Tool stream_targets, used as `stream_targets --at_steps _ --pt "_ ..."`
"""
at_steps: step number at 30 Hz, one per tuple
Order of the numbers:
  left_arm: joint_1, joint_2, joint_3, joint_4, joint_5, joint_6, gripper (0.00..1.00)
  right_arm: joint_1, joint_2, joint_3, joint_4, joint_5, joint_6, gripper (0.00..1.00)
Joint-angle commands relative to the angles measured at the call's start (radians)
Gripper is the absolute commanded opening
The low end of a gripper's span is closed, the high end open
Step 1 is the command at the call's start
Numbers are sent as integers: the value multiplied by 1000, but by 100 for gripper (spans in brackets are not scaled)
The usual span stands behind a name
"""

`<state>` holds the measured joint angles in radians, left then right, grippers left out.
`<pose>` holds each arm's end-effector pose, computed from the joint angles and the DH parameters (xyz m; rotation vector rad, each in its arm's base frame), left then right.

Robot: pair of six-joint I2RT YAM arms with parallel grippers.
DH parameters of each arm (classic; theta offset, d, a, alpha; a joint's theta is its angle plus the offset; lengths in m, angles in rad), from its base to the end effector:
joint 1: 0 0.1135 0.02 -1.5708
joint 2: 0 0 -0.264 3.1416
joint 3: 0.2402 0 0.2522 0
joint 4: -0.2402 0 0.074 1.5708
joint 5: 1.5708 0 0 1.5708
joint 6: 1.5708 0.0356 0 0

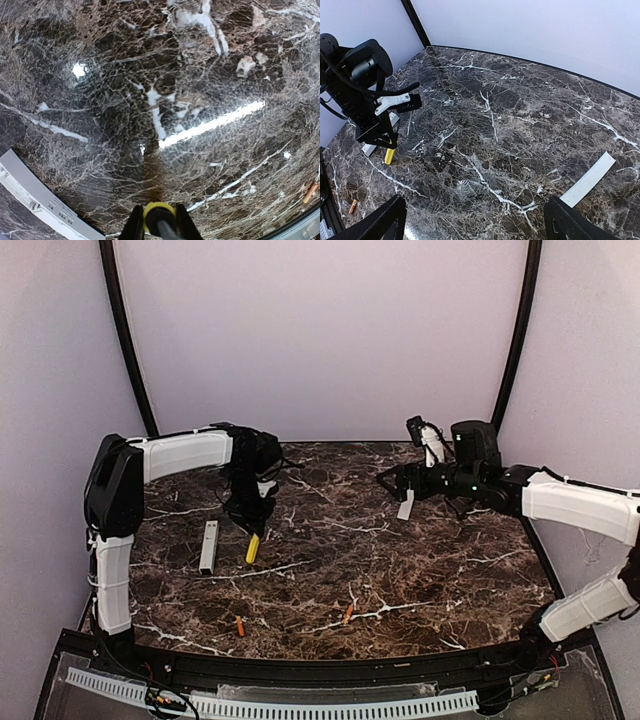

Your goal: Unload the batteries from the remote control

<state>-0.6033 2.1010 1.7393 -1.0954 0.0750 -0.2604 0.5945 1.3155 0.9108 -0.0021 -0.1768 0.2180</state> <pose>0.3413 -0.2384 0.2019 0.5293 3.0186 -0.1774 0.2469 0.1745 0.2845 -0.4976 1.9775 0.6951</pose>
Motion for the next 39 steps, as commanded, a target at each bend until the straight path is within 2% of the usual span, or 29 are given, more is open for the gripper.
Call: stream_targets --at_steps 1,9,19,27,32,33,39 --pt "19 -3 -14 -31 -29 8 3 -5 25 -13 11 -6 -11 94" --pt "48 20 -65 5 -19 -14 8 -5 58 2 21 -14 -21 94" --pt "75 43 -117 66 -41 -75 10 -5 74 7 23 -16 -29 94" --pt "77 16 -174 115 -101 -200 21 -5 70 8 21 -15 -31 94" --pt "77 -10 -207 143 -90 -235 41 -6 62 3 18 -7 -35 95" --pt "77 -15 -216 149 -90 -237 49 -6 61 3 18 -7 -35 95" --pt "76 -83 -231 183 -82 -230 65 -6 56 4 14 0 -36 95"
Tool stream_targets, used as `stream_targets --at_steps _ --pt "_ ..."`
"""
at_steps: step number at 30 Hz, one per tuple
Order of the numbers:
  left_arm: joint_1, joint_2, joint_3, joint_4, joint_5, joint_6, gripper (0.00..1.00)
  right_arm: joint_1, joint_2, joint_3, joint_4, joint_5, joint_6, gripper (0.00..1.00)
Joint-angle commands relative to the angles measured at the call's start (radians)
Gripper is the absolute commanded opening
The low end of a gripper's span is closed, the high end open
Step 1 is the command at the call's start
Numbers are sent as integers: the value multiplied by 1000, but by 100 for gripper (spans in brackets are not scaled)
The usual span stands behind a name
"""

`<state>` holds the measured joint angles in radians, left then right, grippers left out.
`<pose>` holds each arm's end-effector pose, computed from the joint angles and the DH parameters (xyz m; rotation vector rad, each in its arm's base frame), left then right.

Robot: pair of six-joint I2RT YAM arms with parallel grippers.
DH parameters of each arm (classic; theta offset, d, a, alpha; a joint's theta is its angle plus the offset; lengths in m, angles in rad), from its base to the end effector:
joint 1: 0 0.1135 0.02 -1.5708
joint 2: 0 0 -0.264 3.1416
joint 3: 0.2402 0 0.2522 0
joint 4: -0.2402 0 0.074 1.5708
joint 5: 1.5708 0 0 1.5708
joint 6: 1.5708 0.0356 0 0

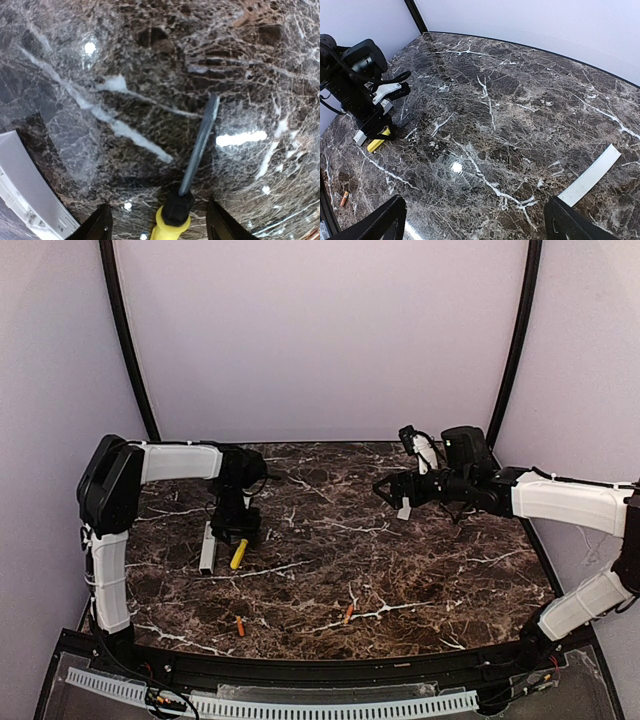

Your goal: Unload the batteries from the remote control

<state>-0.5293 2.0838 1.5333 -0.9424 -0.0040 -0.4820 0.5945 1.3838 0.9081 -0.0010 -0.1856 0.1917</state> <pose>0.3438 -0.2010 0.1572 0.0724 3.0702 -0.0526 0.2556 0.1807 0.2640 -0.5378 2.0380 0.6719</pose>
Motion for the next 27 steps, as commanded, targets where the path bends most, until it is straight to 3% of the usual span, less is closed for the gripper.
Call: stream_targets --at_steps 1,5,7,16,20,23,27 --pt "2 -79 -21 40 0 -7 67 -6 -14 11 10 12 -11 95" --pt "2 -182 3 59 -18 23 83 -6 -35 31 4 34 -35 97" --pt "2 -231 26 56 -69 41 96 -8 -53 43 5 55 -54 98" --pt "8 -451 -7 165 -448 173 99 -48 -100 105 -48 218 -114 99" --pt "14 -578 -183 401 -636 282 97 -97 -106 124 -48 318 -135 99" --pt "18 -686 -423 728 -733 428 97 -160 -107 128 -45 370 -105 99" --pt "46 -756 -648 1055 -839 567 96 -246 -90 127 -55 311 -88 99"
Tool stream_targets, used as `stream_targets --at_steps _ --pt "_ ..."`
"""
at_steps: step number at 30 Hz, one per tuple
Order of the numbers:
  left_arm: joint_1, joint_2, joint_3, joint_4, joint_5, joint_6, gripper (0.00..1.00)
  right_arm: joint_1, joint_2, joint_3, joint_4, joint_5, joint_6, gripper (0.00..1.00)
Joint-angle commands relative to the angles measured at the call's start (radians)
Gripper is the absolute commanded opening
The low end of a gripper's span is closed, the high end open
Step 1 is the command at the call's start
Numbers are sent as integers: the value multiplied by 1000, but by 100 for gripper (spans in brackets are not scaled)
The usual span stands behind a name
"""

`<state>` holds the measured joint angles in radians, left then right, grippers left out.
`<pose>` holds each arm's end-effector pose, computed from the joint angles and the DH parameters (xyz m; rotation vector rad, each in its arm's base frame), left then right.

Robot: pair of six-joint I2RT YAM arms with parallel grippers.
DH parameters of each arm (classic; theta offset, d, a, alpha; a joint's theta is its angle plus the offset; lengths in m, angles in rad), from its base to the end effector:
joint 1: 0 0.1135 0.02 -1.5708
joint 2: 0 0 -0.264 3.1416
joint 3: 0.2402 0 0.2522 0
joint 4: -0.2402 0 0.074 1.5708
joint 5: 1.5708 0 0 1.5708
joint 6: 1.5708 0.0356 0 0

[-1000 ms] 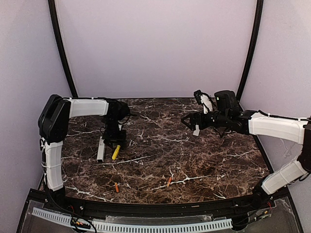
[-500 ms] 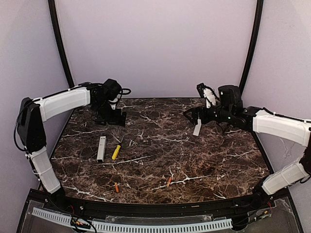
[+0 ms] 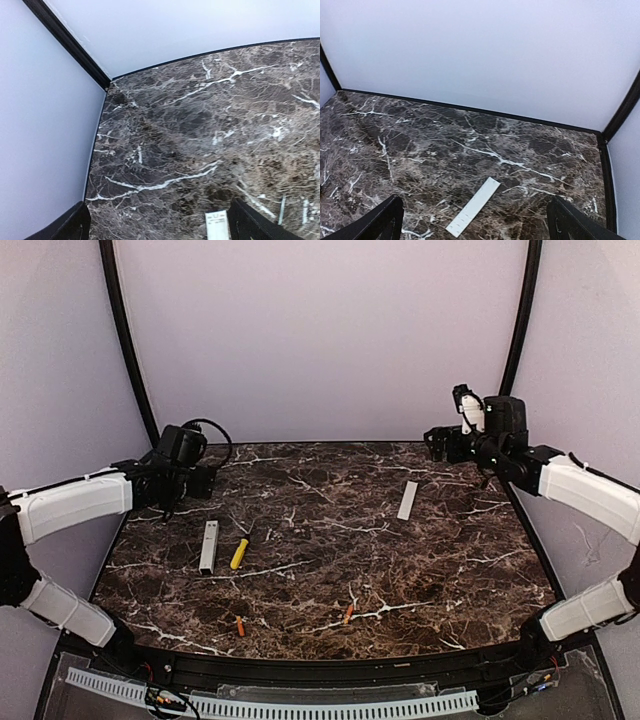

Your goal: Unload the batteries from the remote control

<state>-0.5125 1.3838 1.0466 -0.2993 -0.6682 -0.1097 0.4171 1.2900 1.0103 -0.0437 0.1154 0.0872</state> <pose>0.2757 -0.1298 0.2879 0.0583 2.0749 0.3600 0.2783 0.1188 0.3224 -0.2337 1.8843 0.2344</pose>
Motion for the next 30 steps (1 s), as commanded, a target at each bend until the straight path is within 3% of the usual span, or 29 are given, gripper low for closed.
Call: stream_targets --at_steps 1,9,20,27,30 --pt "51 -64 -223 497 -183 220 95 -87 9 28 -22 -1 22 99" --pt "200 -109 -488 830 -84 299 93 -193 -11 -85 38 -31 26 99" --pt "288 -10 -662 1186 23 355 95 -267 -23 -212 180 -35 0 99" --pt "310 -12 -665 1153 124 360 93 -283 -61 -385 388 89 -17 99" --pt "321 -28 -709 1220 169 312 93 -286 -86 -473 517 94 -43 99"
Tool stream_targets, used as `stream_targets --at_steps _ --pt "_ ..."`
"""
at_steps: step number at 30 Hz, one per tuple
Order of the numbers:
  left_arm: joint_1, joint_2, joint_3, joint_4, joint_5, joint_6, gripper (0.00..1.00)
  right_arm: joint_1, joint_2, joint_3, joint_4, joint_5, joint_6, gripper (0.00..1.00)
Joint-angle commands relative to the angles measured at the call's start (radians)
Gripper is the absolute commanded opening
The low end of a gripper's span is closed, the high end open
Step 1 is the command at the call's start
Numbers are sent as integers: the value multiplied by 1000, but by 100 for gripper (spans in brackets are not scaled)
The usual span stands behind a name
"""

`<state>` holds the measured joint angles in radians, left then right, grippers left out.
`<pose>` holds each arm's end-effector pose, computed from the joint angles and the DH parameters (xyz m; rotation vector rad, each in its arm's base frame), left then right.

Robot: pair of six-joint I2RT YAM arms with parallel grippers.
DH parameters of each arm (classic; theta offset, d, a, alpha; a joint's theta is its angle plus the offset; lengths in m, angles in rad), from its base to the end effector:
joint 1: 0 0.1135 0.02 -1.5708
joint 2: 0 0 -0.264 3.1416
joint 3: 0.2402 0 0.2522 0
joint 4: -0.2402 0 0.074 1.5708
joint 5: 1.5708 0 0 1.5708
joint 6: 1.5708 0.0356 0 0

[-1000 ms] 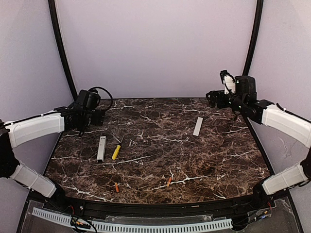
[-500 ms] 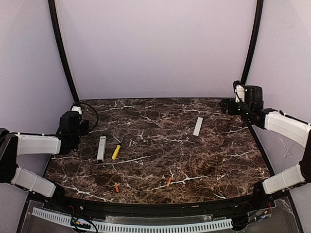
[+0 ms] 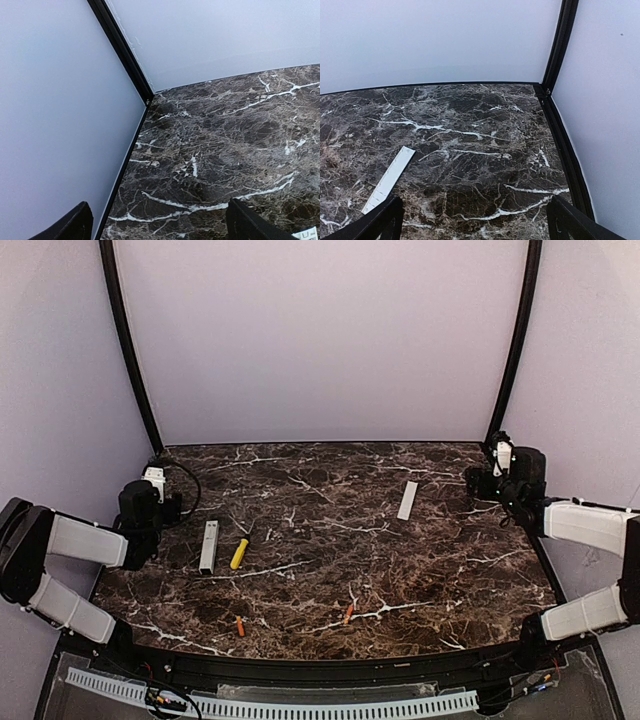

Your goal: Unload the batteries from the remote control

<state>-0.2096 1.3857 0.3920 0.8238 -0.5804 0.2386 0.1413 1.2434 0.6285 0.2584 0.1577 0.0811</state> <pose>0.2560 -0.0345 0.1829 -0.0392 1.7406 0.5248 0.2702 0.0328 0.2331 0.0476 1.9221 -0.0028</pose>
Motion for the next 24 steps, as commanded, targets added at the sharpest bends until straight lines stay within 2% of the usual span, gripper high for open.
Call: stream_targets --at_steps 1,6,11,18,21,24 --pt "20 -25 -72 133 94 -44 93 -12 -46 -116 251 45 -54 99" --pt "33 68 -120 282 128 -64 93 -17 -54 -224 413 -16 -159 99" --pt "46 147 -144 407 168 -57 94 -49 -31 -284 497 -91 -175 98" --pt "89 147 -134 359 257 -95 94 -120 51 -325 616 -237 -167 98" --pt "103 207 -154 467 293 -89 94 -159 91 -343 689 -283 -160 98" --pt "106 196 -143 417 307 -95 94 -199 130 -351 752 -350 -150 99"
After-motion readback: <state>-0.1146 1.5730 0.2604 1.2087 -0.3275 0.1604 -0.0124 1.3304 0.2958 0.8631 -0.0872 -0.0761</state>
